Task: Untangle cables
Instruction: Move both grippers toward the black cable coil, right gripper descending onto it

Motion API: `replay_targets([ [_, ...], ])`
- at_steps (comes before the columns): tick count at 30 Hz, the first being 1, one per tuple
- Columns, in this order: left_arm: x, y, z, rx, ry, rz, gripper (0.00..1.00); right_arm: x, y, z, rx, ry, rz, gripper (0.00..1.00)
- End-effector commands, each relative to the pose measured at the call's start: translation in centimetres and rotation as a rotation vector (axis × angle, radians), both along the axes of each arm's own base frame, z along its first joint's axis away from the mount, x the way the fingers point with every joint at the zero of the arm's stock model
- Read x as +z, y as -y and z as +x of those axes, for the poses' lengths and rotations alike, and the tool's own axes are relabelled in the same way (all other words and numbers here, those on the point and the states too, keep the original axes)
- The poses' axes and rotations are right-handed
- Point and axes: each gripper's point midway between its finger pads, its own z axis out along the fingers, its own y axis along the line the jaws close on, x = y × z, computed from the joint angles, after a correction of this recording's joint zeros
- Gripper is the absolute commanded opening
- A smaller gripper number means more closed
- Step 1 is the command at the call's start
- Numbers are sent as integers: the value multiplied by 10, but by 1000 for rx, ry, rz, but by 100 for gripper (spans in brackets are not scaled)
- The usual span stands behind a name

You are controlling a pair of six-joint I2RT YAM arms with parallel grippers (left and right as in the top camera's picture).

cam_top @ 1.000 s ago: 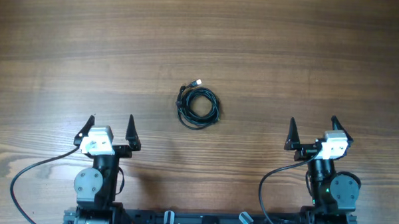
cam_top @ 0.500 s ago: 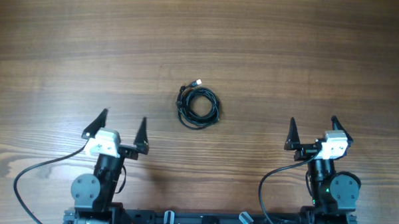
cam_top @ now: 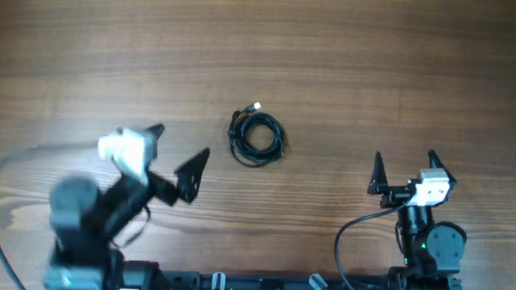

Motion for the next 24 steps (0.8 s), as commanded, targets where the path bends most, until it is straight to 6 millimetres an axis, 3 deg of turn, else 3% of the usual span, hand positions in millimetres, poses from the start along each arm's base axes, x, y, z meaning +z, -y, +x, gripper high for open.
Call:
replay_targets([
  [1,24,27,14,-206,-264,-19,100,1,-2,0,10,5,-17,100],
  [5,8,32,31,-230,-513,-66,100,1,-2,0,10,5,-17,100],
  [9,-52,5,58,71,-830,-51,100,1,-2,0,10,5,-17,100],
  [11,-71,0,65,167,-911,-46,100,1,-2,0,10,5,-17,100],
  [17,-79,2,68,164,-939,-43,100,2,-4,0,26,10,6,100],
  [18,-79,2,68,164,-939,-42,100,6,-13,-1,79,19,76,100],
  [19,-80,2,68,164,-941,-42,100,11,-36,-6,212,12,234,100],
  [21,-80,4,68,158,-939,-39,100,10,-78,-23,463,-155,661,100],
  [24,-81,9,69,143,-935,-33,100,9,-88,-29,483,-346,1150,100],
])
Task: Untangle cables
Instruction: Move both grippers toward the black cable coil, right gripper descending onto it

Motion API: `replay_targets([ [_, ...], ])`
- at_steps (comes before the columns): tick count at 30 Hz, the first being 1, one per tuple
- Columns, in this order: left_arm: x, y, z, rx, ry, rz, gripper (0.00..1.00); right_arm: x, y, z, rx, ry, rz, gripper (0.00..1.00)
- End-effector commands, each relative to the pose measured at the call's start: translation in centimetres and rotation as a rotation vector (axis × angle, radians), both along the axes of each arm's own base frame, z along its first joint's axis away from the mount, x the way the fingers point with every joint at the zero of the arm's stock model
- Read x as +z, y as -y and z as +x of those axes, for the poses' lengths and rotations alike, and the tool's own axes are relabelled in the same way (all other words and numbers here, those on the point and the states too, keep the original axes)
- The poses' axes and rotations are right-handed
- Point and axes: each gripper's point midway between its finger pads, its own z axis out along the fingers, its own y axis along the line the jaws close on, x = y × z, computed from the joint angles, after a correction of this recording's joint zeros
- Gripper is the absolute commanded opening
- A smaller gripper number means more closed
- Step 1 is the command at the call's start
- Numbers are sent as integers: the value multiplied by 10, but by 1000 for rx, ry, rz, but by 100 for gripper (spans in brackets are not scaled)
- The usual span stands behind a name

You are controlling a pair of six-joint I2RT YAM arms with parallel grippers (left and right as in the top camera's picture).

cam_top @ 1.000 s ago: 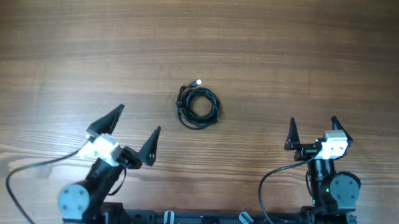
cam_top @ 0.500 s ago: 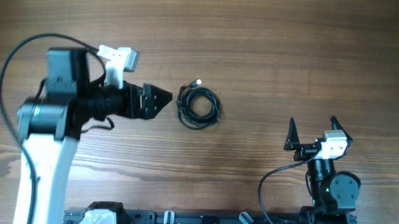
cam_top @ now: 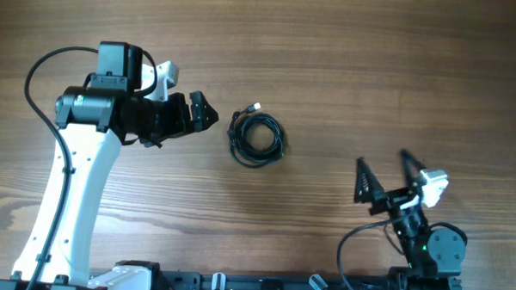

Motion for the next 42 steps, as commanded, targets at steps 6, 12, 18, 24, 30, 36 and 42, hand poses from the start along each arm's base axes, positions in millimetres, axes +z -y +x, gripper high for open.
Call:
replay_targets([
  [6,0,7,4,-21,26,60,100,125,-33,-52,340,202,439,100],
  [12,-14,2,11,-4,-4,100,100,164,3,-33,-18,-49,71,99],
  [18,-57,-18,21,136,-154,207,100,151,-1,18,21,-523,-68,100],
  [24,-79,-17,27,133,-208,218,100,103,-81,50,554,-747,35,84],
  [30,-79,-17,45,182,-160,201,100,-32,-132,69,475,-1098,-263,79],
  [36,-80,-77,49,393,-216,165,100,-106,-124,91,141,-1266,-338,79],
  [42,-83,-89,44,418,-240,166,100,-132,-167,89,433,-1262,-298,78],
])
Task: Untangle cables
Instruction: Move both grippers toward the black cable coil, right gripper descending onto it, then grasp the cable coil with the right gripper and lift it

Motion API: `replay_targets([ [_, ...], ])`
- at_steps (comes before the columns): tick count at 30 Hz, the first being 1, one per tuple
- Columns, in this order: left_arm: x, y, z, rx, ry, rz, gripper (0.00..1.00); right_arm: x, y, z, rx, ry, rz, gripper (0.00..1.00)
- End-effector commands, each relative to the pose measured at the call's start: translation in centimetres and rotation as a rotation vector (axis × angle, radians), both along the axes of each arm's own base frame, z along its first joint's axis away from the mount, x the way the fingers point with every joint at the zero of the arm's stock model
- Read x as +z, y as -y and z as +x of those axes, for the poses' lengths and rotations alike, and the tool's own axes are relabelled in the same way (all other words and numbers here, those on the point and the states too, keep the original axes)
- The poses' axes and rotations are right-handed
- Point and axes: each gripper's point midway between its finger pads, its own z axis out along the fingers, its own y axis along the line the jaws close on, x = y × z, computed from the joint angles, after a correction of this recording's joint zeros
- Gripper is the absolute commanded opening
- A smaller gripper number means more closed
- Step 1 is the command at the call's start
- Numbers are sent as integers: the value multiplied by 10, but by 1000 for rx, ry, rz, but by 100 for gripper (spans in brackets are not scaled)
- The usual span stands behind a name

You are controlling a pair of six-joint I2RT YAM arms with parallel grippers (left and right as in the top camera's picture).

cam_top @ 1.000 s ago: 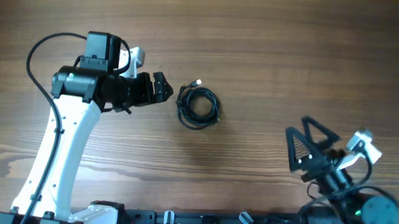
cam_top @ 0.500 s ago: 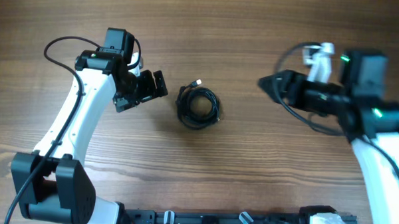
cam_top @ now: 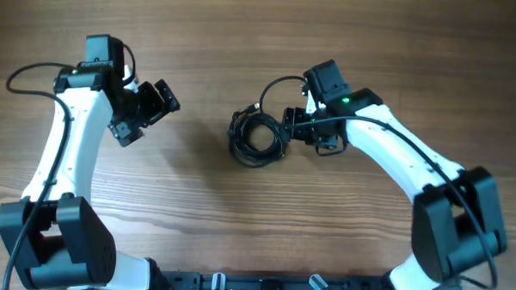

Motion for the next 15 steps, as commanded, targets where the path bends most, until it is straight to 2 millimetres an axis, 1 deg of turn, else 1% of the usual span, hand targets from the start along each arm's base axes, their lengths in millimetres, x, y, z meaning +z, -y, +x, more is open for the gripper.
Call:
replay_targets([
  [1,-1,3,3,-1,3,-10,100,-11,-34,-8,188,-31,152,78],
  [2,-3,3,3,-1,3,-10,100,-18,-34,-8,197,-37,145,78],
  [3,-4,3,4,-1,3,-10,100,-24,-31,-7,178,-47,122,75],
  [4,-4,3,4,-2,0,-10,100,-29,-31,-7,175,-57,119,75],
  [5,-5,3,4,-2,-3,-10,100,-33,-31,-7,177,-63,116,73],
  [7,-6,3,3,-2,-5,-11,100,-36,-33,-9,205,-55,105,69],
  [9,-7,3,2,-2,-8,-11,100,-37,-35,-9,212,-44,92,60],
  [11,-9,3,0,-2,-17,-12,100,-39,-38,-7,209,-23,77,54],
  [13,-11,4,-1,-2,-22,-12,100,-43,-41,-5,194,-6,64,54],
  [15,-12,4,-3,-3,-26,-13,100,-47,-47,-6,189,3,74,51],
])
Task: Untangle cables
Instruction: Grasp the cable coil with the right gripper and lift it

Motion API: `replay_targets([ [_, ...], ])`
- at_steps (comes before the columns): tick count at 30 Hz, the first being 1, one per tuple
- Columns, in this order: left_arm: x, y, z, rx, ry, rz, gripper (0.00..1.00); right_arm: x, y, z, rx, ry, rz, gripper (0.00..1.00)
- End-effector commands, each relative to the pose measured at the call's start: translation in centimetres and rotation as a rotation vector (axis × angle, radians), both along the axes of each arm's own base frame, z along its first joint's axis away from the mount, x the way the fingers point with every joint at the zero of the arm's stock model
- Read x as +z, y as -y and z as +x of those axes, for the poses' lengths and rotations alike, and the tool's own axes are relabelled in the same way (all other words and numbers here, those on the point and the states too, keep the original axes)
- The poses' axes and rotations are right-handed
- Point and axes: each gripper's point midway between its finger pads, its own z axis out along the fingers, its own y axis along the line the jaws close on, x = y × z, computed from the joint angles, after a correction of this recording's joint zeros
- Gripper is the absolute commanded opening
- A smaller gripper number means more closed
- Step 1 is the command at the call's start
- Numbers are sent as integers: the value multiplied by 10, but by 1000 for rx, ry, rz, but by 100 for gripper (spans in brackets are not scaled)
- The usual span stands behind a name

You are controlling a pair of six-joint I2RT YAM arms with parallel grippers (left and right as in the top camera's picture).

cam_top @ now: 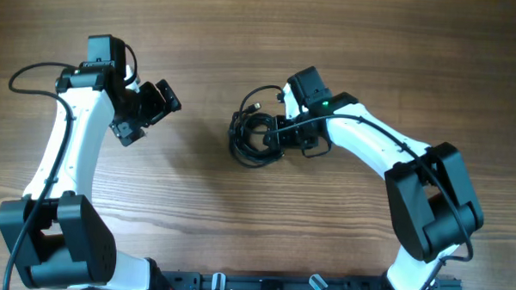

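A black cable point(253, 138) lies wound in a small coil at the table's middle, one light plug end point(257, 105) sticking out at its top. My right gripper point(276, 135) reaches in from the right, fingers at the coil's right rim and apparently open around it; dark fingers against dark cable make contact unclear. My left gripper point(147, 114) hangs open well left of the coil, holding nothing.
The wooden table point(262, 42) carries nothing but the coil. Both arms' white links arch in from the front corners, and their bases and a black rail point(262, 287) line the front edge.
My right gripper has shifted left, from just right of the coil to the coil's right rim. The left arm has barely moved. The coil lies in the same spot.
Both arms began folded low near the front edge, grippers open, the coil untouched. Then the left arm was stretched out with its gripper near the coil's left. Later it sat further left while the right arm reached beside the coil, now at its rim.
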Motion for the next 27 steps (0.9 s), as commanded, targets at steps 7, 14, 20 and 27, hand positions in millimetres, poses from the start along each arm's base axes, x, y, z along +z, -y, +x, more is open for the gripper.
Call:
replay_targets([
  [7,-6,17,-5,-94,-5,-77,100,-18,0,0,-23,27,-71,37],
  [14,-4,33,-6,-156,2,-97,100,-21,0,-7,-24,-1,-69,32],
  [20,-4,52,-5,-212,17,-94,100,-22,-5,-17,-17,-36,-64,22],
  [27,-4,56,-7,-224,10,-96,100,13,-36,-16,17,-46,92,4],
])
